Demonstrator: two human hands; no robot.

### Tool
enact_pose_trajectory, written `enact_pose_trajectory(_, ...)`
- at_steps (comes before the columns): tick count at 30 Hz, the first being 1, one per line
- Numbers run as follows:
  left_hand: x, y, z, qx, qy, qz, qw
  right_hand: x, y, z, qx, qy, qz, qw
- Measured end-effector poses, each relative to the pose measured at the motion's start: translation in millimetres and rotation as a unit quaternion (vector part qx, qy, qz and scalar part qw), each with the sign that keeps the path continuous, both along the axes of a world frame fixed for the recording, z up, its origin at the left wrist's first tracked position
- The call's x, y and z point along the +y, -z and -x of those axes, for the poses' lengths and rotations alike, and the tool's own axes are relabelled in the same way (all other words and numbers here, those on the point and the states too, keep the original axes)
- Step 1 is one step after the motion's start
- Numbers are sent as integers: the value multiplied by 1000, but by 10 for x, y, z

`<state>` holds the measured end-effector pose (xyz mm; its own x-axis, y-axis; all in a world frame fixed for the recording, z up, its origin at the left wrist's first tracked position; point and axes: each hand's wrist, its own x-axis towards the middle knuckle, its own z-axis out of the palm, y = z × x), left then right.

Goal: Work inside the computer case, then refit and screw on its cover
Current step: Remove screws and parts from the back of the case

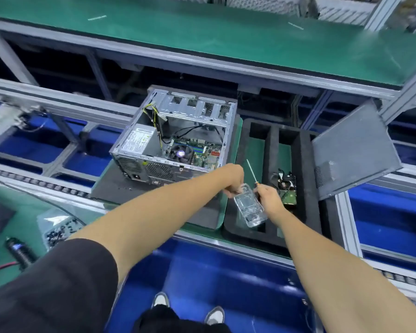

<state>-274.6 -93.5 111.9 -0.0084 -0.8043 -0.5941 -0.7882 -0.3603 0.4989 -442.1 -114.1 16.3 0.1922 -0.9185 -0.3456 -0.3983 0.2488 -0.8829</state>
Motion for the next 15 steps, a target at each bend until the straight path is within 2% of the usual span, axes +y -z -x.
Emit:
enact_pose_trajectory(2,153,82,-16,0,27,19,999,136,64,-53,5,4,6,1000)
enact_pose_trajectory(5,431,311,-142,24,9,-16,1000,363,191,-159,-13,21,-28,999)
enact_pose_trajectory(10,707,694,-745,36,-63,-15,997,727,386,-427,-23,59,-41,997)
enact_pose_trajectory(15,876,1123,-1375,39,-154,39,987,1077,589,-938,-84,125,-55,987)
